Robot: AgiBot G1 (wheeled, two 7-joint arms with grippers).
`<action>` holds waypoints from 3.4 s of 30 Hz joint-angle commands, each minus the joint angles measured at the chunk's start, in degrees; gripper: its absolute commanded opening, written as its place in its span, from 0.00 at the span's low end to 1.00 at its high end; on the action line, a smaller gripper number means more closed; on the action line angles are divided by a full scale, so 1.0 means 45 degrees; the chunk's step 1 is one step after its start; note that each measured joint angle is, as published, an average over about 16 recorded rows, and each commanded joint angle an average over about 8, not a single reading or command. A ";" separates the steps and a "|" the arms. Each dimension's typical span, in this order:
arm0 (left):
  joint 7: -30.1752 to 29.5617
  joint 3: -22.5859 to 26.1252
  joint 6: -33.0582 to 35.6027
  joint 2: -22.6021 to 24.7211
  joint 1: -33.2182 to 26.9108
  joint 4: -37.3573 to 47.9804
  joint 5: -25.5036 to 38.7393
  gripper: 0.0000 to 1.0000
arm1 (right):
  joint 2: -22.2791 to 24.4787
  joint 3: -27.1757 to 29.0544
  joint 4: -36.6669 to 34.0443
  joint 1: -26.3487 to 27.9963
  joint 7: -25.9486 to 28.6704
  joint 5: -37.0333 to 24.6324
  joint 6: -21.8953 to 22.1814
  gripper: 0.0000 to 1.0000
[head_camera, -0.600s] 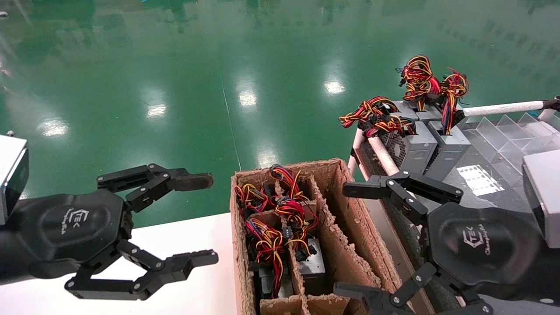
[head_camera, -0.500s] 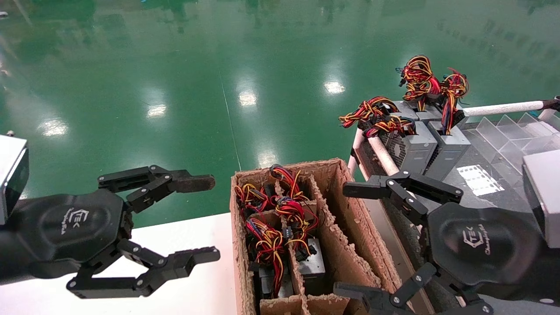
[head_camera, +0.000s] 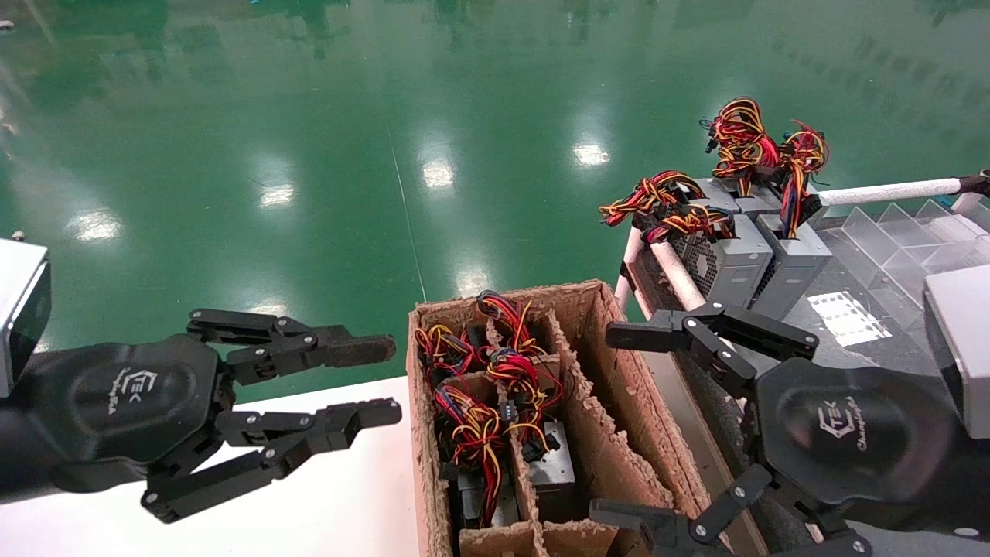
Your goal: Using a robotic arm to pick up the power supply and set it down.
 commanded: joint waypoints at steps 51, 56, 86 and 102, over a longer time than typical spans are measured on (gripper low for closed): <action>0.0000 0.0001 0.0001 0.0000 0.0000 0.0001 0.0000 1.00 | -0.2649 -0.2716 -0.1279 0.2077 0.1303 -0.6296 0.3561 0.31; 0.0000 0.0001 0.0001 0.0000 0.0000 0.0001 0.0000 1.00 | -0.3922 -0.3444 -0.2229 0.2595 0.1412 -0.7922 0.4677 0.00; 0.0001 0.0002 0.0000 0.0000 -0.0001 0.0001 -0.0001 1.00 | -0.5610 -0.3842 -0.4858 0.2881 -0.0011 -0.8325 0.5036 0.00; 0.0001 0.0002 0.0000 0.0000 -0.0001 0.0001 -0.0001 1.00 | -0.5186 -0.3406 -0.4831 0.2766 -0.0363 -0.7603 0.4673 0.00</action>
